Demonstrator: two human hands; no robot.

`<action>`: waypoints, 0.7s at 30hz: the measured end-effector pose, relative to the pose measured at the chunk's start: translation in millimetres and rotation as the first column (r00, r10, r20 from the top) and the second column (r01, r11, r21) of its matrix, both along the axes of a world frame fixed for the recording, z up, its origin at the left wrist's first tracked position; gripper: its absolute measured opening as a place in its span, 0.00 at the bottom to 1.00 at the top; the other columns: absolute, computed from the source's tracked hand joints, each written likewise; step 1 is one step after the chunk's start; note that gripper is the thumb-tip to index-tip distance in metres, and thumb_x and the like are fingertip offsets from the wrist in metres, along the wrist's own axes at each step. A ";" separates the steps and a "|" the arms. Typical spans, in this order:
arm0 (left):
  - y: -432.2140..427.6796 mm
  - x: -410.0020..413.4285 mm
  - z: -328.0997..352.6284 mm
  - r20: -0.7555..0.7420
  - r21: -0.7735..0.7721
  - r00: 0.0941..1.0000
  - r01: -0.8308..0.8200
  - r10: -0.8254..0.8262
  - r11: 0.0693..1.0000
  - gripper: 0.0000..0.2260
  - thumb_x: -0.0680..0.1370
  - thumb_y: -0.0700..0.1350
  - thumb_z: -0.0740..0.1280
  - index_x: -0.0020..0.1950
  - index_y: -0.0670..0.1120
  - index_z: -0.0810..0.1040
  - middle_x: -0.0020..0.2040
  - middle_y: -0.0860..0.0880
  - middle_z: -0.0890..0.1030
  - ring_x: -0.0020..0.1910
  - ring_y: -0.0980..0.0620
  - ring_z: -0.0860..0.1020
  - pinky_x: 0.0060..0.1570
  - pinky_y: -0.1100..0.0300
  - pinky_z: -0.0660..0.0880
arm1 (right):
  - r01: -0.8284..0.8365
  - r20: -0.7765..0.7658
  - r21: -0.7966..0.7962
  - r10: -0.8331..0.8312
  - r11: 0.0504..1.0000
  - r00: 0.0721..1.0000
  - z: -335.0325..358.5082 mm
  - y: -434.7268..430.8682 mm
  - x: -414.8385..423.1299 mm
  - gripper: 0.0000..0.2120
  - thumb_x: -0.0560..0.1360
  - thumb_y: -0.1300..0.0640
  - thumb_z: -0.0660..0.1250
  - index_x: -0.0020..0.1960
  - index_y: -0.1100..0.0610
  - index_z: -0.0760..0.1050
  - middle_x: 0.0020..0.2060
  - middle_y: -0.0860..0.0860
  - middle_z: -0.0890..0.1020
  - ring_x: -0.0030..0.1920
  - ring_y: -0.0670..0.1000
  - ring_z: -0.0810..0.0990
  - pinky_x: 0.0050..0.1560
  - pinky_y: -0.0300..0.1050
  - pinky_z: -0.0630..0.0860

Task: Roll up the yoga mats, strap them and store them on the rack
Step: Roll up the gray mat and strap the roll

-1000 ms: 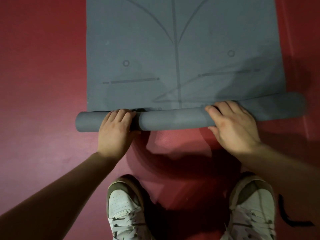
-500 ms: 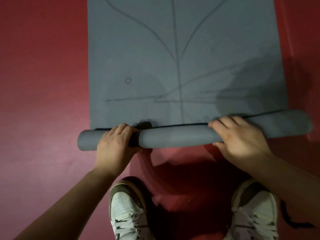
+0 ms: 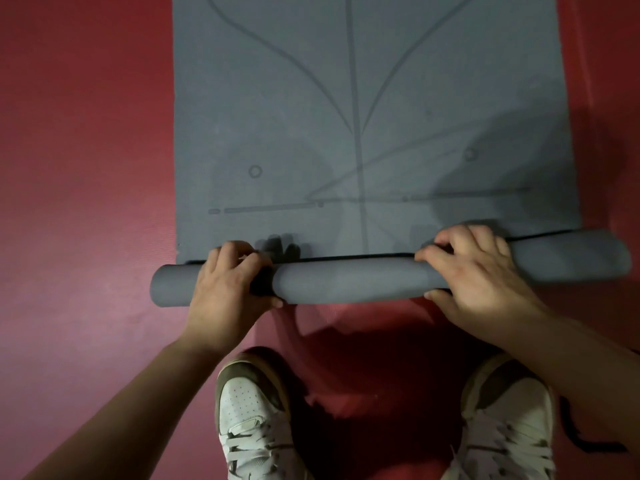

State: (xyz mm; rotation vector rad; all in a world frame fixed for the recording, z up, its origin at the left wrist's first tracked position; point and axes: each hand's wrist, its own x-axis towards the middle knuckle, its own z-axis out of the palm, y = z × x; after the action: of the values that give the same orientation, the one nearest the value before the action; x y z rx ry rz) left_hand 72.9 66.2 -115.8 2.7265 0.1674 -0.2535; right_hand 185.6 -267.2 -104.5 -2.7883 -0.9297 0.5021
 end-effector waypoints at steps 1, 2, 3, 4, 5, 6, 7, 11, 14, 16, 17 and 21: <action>0.4 0.2 0.4 0.012 0.011 1.000 0.002 -0.002 1.000 0.26 0.61 0.53 0.82 0.55 0.47 0.81 0.53 0.47 0.75 0.50 0.43 0.73 0.49 0.45 0.74 | -0.018 0.011 -0.004 0.018 1.000 1.000 0.7 -0.4 0.6 0.24 0.62 0.44 0.69 0.57 0.48 0.77 0.52 0.48 0.74 0.54 0.56 0.71 0.51 0.51 0.64; 1.4 0.5 0.8 0.021 0.015 1.000 0.018 -0.019 1.000 0.25 0.63 0.56 0.80 0.54 0.47 0.81 0.52 0.48 0.75 0.49 0.43 0.73 0.49 0.46 0.74 | -0.040 0.020 -0.008 0.040 0.999 0.999 1.9 -0.7 1.6 0.24 0.63 0.44 0.68 0.58 0.48 0.77 0.51 0.47 0.75 0.53 0.55 0.72 0.51 0.51 0.64; 2.4 1.3 1.6 0.028 0.023 0.999 0.039 -0.039 0.999 0.24 0.64 0.58 0.76 0.54 0.47 0.81 0.50 0.49 0.75 0.47 0.44 0.73 0.48 0.47 0.74 | -0.057 0.029 -0.005 0.057 0.998 0.998 3.2 -0.6 2.6 0.24 0.64 0.44 0.67 0.59 0.49 0.77 0.51 0.47 0.76 0.52 0.55 0.73 0.51 0.51 0.64; 2.9 2.6 2.0 0.034 0.033 0.998 0.053 -0.055 0.998 0.23 0.65 0.59 0.74 0.54 0.47 0.81 0.48 0.49 0.76 0.46 0.44 0.74 0.47 0.47 0.74 | -0.066 0.038 0.001 0.066 0.998 0.997 4.7 -0.1 3.6 0.25 0.64 0.44 0.67 0.60 0.50 0.76 0.51 0.47 0.77 0.52 0.55 0.74 0.52 0.51 0.65; 2.6 4.1 2.6 0.038 0.039 0.998 0.054 -0.056 0.998 0.23 0.66 0.58 0.74 0.55 0.46 0.80 0.47 0.49 0.76 0.46 0.44 0.74 0.46 0.48 0.74 | -0.067 0.045 0.007 0.066 0.998 0.997 6.5 0.8 4.7 0.25 0.65 0.45 0.67 0.61 0.50 0.76 0.51 0.47 0.78 0.52 0.55 0.75 0.52 0.51 0.65; 1.5 5.1 3.1 0.040 0.037 0.998 0.038 -0.039 0.999 0.22 0.66 0.55 0.77 0.55 0.45 0.80 0.47 0.48 0.77 0.46 0.44 0.75 0.46 0.48 0.74 | -0.063 0.047 0.012 0.062 0.998 0.997 7.9 1.9 5.5 0.24 0.65 0.45 0.67 0.61 0.50 0.75 0.51 0.47 0.78 0.52 0.55 0.75 0.52 0.51 0.66; -0.1 6.4 4.0 0.037 0.032 0.999 0.015 -0.017 0.999 0.22 0.66 0.52 0.79 0.55 0.44 0.79 0.47 0.48 0.78 0.46 0.43 0.75 0.46 0.48 0.74 | -0.056 0.045 0.015 0.055 0.998 0.997 9.1 3.0 6.4 0.23 0.66 0.45 0.66 0.60 0.50 0.74 0.51 0.47 0.78 0.52 0.55 0.75 0.52 0.51 0.67; -0.9 11.3 5.2 -0.003 0.041 1.000 0.010 -0.010 0.999 0.22 0.64 0.47 0.82 0.53 0.44 0.79 0.47 0.48 0.78 0.46 0.43 0.75 0.46 0.47 0.74 | -0.026 0.034 0.031 0.025 0.999 0.999 8.3 3.9 8.9 0.20 0.66 0.47 0.66 0.57 0.49 0.75 0.52 0.48 0.78 0.53 0.55 0.75 0.53 0.51 0.68; -0.3 11.6 3.8 0.010 0.053 1.000 -0.006 0.006 0.999 0.21 0.64 0.48 0.81 0.53 0.46 0.80 0.53 0.47 0.77 0.50 0.43 0.74 0.48 0.46 0.73 | 0.014 0.054 0.060 -0.017 0.998 0.998 5.2 3.2 6.7 0.19 0.66 0.49 0.69 0.57 0.50 0.77 0.54 0.50 0.76 0.54 0.56 0.72 0.53 0.51 0.66; -1.2 11.9 4.3 0.050 0.063 0.999 -0.023 0.020 0.998 0.18 0.68 0.50 0.78 0.53 0.45 0.81 0.52 0.47 0.77 0.49 0.43 0.72 0.47 0.46 0.73 | 0.015 0.073 0.069 -0.020 0.998 0.997 4.0 3.5 7.7 0.19 0.67 0.49 0.68 0.57 0.51 0.79 0.52 0.50 0.76 0.53 0.56 0.72 0.52 0.51 0.66; -1.5 12.6 5.1 0.061 0.072 0.998 -0.019 0.015 0.997 0.16 0.69 0.52 0.75 0.53 0.45 0.81 0.51 0.47 0.77 0.48 0.44 0.73 0.46 0.47 0.73 | 0.009 0.077 0.067 -0.014 0.998 0.997 4.2 3.6 9.1 0.19 0.68 0.49 0.67 0.57 0.52 0.79 0.51 0.49 0.77 0.52 0.56 0.73 0.51 0.51 0.66; -4.2 16.3 7.8 0.060 0.130 0.998 -0.004 -0.004 0.992 0.14 0.73 0.49 0.72 0.56 0.46 0.82 0.46 0.47 0.78 0.46 0.43 0.75 0.43 0.49 0.75 | -0.004 0.109 0.045 -0.001 0.999 0.994 5.2 6.5 13.0 0.18 0.71 0.51 0.67 0.60 0.51 0.77 0.51 0.48 0.80 0.51 0.56 0.76 0.52 0.51 0.69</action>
State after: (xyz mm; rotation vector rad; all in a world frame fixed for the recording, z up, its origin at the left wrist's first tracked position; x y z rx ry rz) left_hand 89.2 62.1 -108.0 2.8591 0.1726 -0.1661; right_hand 198.6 -260.7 -99.3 -2.7983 -0.9523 0.3281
